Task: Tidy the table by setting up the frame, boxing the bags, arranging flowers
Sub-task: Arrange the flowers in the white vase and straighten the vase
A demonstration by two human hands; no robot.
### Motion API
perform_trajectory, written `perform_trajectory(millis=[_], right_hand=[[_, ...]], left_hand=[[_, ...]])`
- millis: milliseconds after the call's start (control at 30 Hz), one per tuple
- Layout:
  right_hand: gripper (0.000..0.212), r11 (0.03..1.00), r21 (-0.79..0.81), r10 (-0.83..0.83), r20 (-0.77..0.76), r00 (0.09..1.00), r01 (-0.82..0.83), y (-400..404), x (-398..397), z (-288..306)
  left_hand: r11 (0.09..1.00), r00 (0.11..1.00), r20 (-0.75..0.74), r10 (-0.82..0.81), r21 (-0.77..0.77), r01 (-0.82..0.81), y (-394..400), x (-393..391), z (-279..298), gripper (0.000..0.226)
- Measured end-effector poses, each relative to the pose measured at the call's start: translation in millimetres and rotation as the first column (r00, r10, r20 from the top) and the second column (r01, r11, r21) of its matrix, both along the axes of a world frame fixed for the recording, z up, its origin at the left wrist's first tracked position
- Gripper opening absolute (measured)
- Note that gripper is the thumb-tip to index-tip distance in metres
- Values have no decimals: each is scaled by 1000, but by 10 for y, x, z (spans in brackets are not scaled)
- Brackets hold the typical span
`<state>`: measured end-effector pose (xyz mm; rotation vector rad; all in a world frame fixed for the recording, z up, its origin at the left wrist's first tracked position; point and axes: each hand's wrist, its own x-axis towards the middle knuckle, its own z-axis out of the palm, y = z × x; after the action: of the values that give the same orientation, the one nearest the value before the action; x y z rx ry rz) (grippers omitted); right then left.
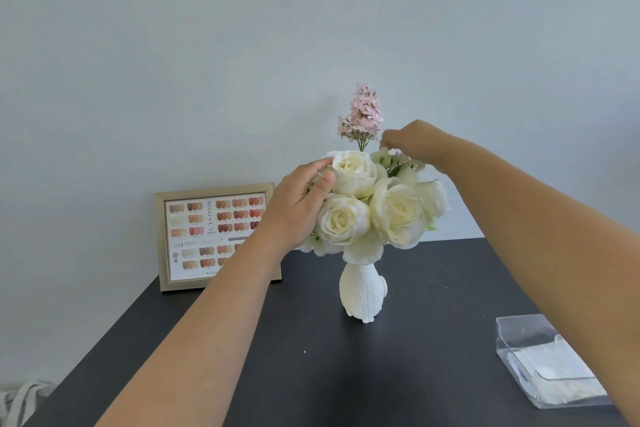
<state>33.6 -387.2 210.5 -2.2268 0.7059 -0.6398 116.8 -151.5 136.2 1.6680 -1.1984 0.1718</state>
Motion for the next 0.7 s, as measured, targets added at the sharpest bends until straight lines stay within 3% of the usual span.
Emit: perform_trajectory(millis=[133,200,333,533,700], right_hand=[[54,990,-139,6,-196,981,-34,74,226,63],[61,990,-104,62,-268,961,-92,87,321,79],[34,982,20,185,-264,947,-186,96,366,126],[16,940,-233,190,-252,949,-250,155,492,150],[11,914,-270,216,-312,925,-304,196,532,76]], left_hand=[[999,997,-57,48,23,-47,10,52,-49,41],[998,993,-102,61,25,-58,18,71,-74,39],[998,989,-137,60,36,-55,19,88,-92,37],[997,998,-36,50,57,-48,-19,98,-118,44],[998,998,35,49,48,-51,-30,120,-160,42]])
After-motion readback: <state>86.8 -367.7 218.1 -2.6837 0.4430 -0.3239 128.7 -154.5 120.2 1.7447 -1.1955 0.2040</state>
